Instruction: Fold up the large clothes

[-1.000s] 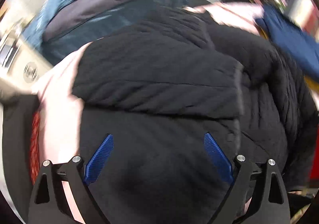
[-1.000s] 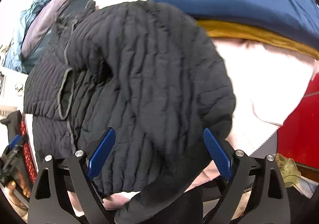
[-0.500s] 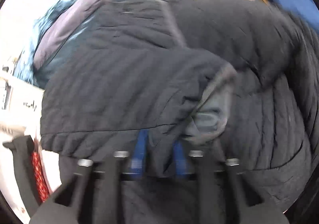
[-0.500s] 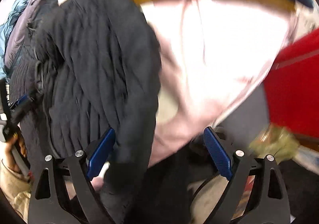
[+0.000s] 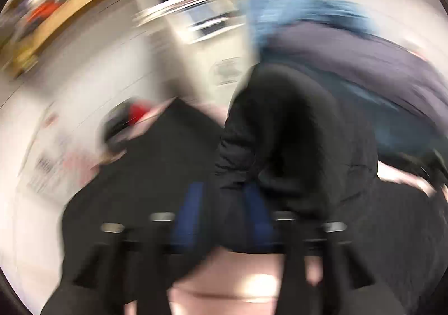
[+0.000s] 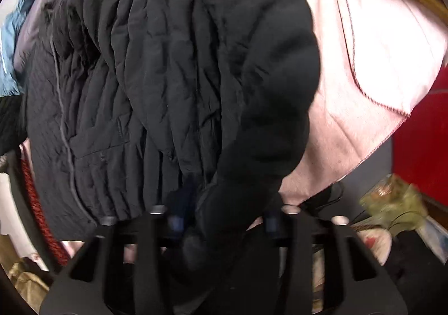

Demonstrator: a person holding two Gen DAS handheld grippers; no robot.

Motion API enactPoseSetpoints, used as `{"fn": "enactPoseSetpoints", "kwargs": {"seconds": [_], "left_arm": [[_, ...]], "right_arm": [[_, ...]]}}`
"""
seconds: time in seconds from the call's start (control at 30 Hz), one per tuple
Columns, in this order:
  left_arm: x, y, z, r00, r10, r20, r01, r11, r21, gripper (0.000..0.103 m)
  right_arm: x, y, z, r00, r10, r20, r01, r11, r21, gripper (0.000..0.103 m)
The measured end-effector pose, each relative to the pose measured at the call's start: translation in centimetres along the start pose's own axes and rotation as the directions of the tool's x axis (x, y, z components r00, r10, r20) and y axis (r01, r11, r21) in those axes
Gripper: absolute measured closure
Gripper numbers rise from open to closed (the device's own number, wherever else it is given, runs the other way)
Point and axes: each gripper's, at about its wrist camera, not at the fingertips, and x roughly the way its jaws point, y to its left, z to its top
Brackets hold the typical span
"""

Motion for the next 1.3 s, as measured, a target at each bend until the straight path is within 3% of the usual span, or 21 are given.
{"fn": "enactPoseSetpoints", "kwargs": {"seconds": [0.07,0.17,0.27,0.43,0.5,0.57,0.67,0.8,0.87,0.93,1.0,1.03,1.1,1.13,1.17,1.2,1.3], "left_arm": [[1.1,3.9,-0.1,1.000,-0.017,-0.005,0.016,0.992,-0.126,0.020],[2.0,6.9,-2.9,0.995,-0.097,-0.019,0.090,0.967,-0.238,0.013],[3.0,5.7,-7.2,0.985,-0.135,-0.112,0.113,0.976,-0.184,0.012],[4.6,0.7,-15.1,0.942,-0.205,-0.267,0.198,0.979,-0.051,0.012],[4.9,-1.3,-17.6,0.919,-0.232,-0.319,0.239,0.971,-0.016,0.012],[4.1,-3.1,-19.3,0.907,-0.263,-0.330,0.282,0.959,0.011,0.012],[3.0,-4.1,-20.2,0.907,-0.287,-0.309,0.318,0.946,0.054,0.012],[1.7,-4.1,-19.8,0.923,-0.280,-0.263,0.316,0.942,0.108,0.012],[1.8,-3.4,-20.0,0.927,-0.267,-0.263,0.299,0.950,0.089,0.012],[2.6,-2.7,-19.3,0.921,-0.269,-0.283,0.295,0.954,0.053,0.012],[3.1,-1.5,-19.2,0.912,-0.276,-0.304,0.296,0.955,0.020,0.012],[3.2,-1.0,-19.4,0.911,-0.270,-0.311,0.289,0.957,0.017,0.012],[3.2,-0.3,-19.8,0.915,-0.248,-0.318,0.274,0.961,0.041,0.012],[3.2,-0.1,-20.1,0.916,-0.245,-0.319,0.275,0.960,0.054,0.011],[3.2,0.2,-20.4,0.917,-0.240,-0.320,0.274,0.959,0.066,0.008],[3.2,0.6,-20.7,0.920,-0.226,-0.320,0.266,0.960,0.085,0.007],[3.5,1.7,-21.4,0.929,-0.179,-0.324,0.226,0.968,0.111,0.007]], "right_arm": [[-0.3,0.3,0.0,1.000,-0.016,0.014,0.016,1.000,-0.016,0.081],[-1.1,0.8,0.0,0.998,-0.045,0.037,0.047,0.998,-0.043,0.086],[-3.4,3.3,-0.1,0.990,-0.103,0.101,0.118,0.981,-0.156,0.090],[-9.6,7.9,1.0,0.962,-0.104,0.254,0.188,0.925,-0.331,0.093],[-13.2,9.8,1.8,0.927,-0.118,0.357,0.264,0.880,-0.395,0.094],[-16.4,11.2,2.3,0.875,-0.146,0.462,0.371,0.814,-0.446,0.094],[-20.8,12.1,3.1,0.788,-0.175,0.591,0.515,0.713,-0.475,0.095],[-25.4,10.0,5.8,0.669,-0.257,0.697,0.662,0.633,-0.401,0.096],[-25.9,7.4,8.3,0.649,-0.317,0.691,0.686,0.636,-0.353,0.096],[-25.4,2.9,12.8,0.695,-0.362,0.621,0.645,0.696,-0.317,0.096],[-24.0,-0.8,16.2,0.773,-0.349,0.530,0.532,0.811,-0.243,0.096],[-22.6,-3.1,17.8,0.838,-0.329,0.435,0.439,0.880,-0.182,0.096],[-19.1,-5.4,18.4,0.915,-0.271,0.300,0.314,0.944,-0.105,0.084],[-18.1,-5.8,18.3,0.934,-0.217,0.283,0.247,0.966,-0.075,0.074],[-17.2,-6.0,18.0,0.945,-0.162,0.285,0.185,0.981,-0.057,0.042],[-16.5,-6.3,17.3,0.949,-0.119,0.290,0.137,0.990,-0.042,0.027],[-15.6,-5.5,16.6,0.936,-0.164,0.310,0.169,0.986,0.010,0.027]]}}
